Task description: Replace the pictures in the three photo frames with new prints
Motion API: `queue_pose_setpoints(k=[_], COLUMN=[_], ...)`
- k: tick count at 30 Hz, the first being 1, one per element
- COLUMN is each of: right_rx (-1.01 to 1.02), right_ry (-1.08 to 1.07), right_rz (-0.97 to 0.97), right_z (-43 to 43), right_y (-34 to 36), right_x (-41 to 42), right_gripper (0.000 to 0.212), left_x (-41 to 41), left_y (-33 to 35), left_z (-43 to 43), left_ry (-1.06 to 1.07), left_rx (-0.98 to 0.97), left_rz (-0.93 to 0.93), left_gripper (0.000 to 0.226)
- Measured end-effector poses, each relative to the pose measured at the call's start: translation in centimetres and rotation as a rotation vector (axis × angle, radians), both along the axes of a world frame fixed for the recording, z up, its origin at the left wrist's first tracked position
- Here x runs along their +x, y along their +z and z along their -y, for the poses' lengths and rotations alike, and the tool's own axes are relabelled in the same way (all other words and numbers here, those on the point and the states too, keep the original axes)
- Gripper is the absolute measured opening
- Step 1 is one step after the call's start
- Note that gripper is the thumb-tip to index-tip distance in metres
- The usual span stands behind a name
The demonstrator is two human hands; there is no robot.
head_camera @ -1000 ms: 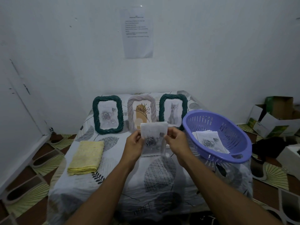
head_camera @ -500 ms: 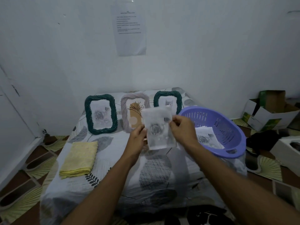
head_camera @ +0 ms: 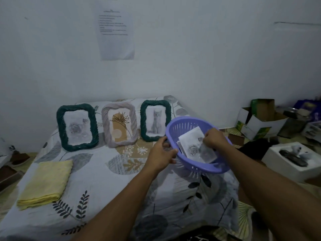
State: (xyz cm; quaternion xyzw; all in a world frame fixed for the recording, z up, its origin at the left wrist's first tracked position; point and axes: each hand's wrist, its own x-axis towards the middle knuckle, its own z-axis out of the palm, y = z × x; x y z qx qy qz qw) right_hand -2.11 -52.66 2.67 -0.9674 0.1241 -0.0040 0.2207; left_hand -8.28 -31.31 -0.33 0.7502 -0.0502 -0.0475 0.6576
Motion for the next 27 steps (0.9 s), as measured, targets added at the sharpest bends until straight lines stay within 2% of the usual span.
queue_pose_setpoints(k=[6,11,15,19,23,25,27], right_rx=[-0.179,-0.355,-0.367,-0.334,-0.324,-0.325,-0.317], right_ry=[0.007,0.103,0.127,0.116,0.117,0.135,0.188], right_rz=[-0.014,0.013,-0.015,-0.007,-0.005,-0.006,0.036], right_z=[-0.7,-1.0,-1.2,-1.1,-0.9,-0.8,-1.2], right_y=[-1.7,-2.1,-2.1,-2.5,-2.6,-2.4,-1.7], right_x=[0.0,-0.2,-0.1,0.2,0.3,0.4,0.4], right_gripper=[0.025,0.018,0.025,0.012,0.014,0.014,0.016], left_x=[0.1,0.0,-0.1,-0.1,0.0,-0.1,-0.2], left_y=[0.1,0.2,0.3,0.3,0.1,0.3,0.1], left_z=[0.1,0.3,0.4,0.4,0.3,0.2,-0.2], left_ry=[0.01,0.019,0.024,0.033,0.034,0.03,0.016], left_rx=[-0.005,-0.018,-0.048,-0.053,-0.053,-0.013,0.115], left_rz=[0.01,0.01,-0.001,-0.003,0.0,0.011,0.087], left_gripper=[0.059,0.062,0.062,0.063,0.064,0.062,0.054])
